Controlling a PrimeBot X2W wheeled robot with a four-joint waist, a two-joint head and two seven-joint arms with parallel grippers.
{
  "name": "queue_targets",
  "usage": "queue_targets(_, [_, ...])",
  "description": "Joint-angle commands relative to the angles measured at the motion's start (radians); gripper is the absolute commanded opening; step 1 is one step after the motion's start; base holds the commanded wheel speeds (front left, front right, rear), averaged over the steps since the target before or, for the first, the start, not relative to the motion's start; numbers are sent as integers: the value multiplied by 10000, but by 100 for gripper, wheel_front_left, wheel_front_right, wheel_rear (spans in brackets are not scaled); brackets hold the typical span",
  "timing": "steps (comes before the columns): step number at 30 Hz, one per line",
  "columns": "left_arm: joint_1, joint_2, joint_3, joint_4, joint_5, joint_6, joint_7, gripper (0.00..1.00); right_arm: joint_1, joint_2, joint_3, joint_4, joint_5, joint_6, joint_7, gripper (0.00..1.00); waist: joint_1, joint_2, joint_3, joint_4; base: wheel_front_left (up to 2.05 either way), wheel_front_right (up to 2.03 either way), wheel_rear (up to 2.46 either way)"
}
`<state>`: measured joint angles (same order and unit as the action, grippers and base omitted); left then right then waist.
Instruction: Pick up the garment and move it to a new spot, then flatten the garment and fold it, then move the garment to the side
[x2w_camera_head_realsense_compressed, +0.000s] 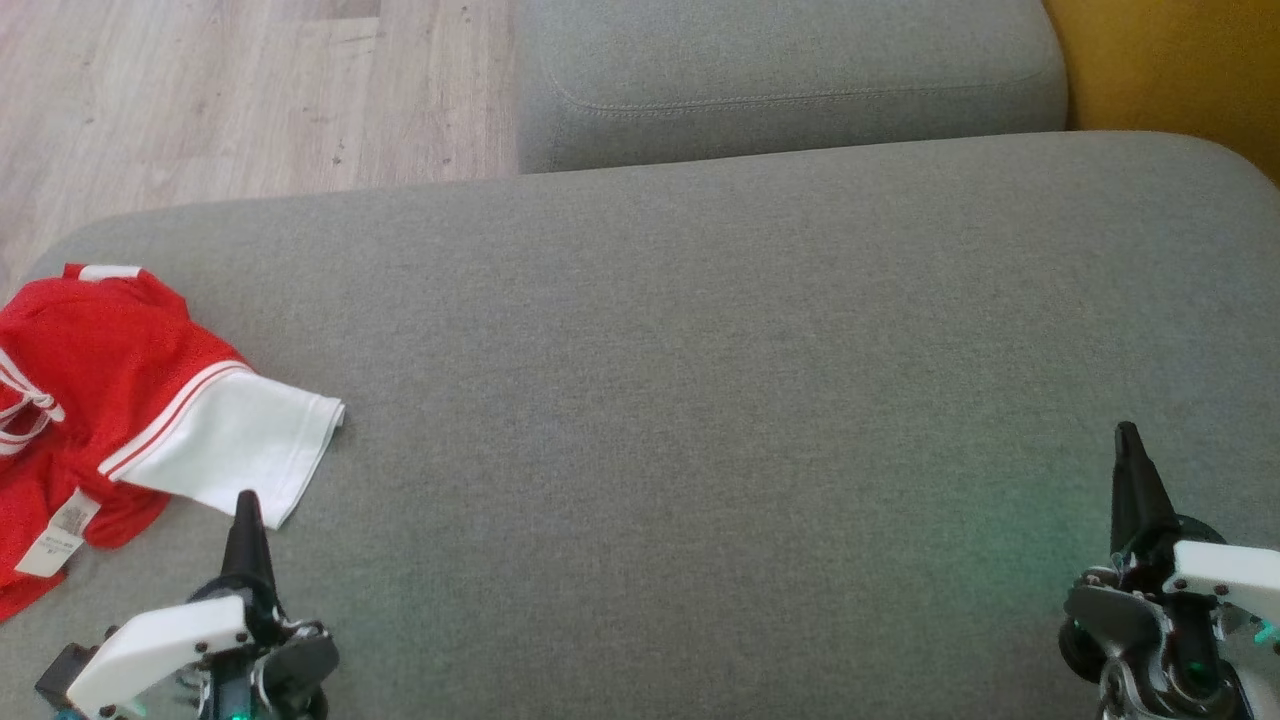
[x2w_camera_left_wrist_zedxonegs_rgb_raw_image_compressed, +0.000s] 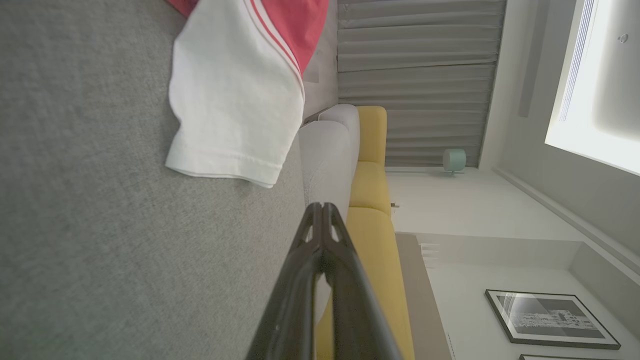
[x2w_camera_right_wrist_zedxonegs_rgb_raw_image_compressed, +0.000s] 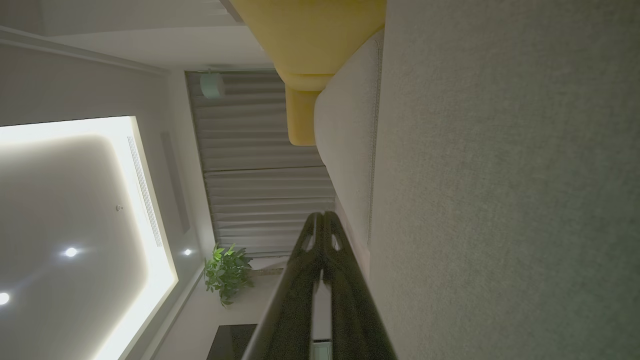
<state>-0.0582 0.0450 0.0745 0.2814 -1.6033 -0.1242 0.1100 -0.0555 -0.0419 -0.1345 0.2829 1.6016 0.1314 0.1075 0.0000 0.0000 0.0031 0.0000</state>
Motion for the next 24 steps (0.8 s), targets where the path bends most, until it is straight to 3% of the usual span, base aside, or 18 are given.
queue_targets(1, [-497, 52, 389, -366, -57, -65, 29, 0, -524, -83, 212, -382, 74, -7, 54, 0, 0, 0, 0, 0, 0, 0, 0])
queue_targets(24, [-497, 52, 389, -366, -57, -65, 29, 0, -524, -83, 212, -382, 74, -7, 54, 0, 0, 0, 0, 0, 0, 0, 0])
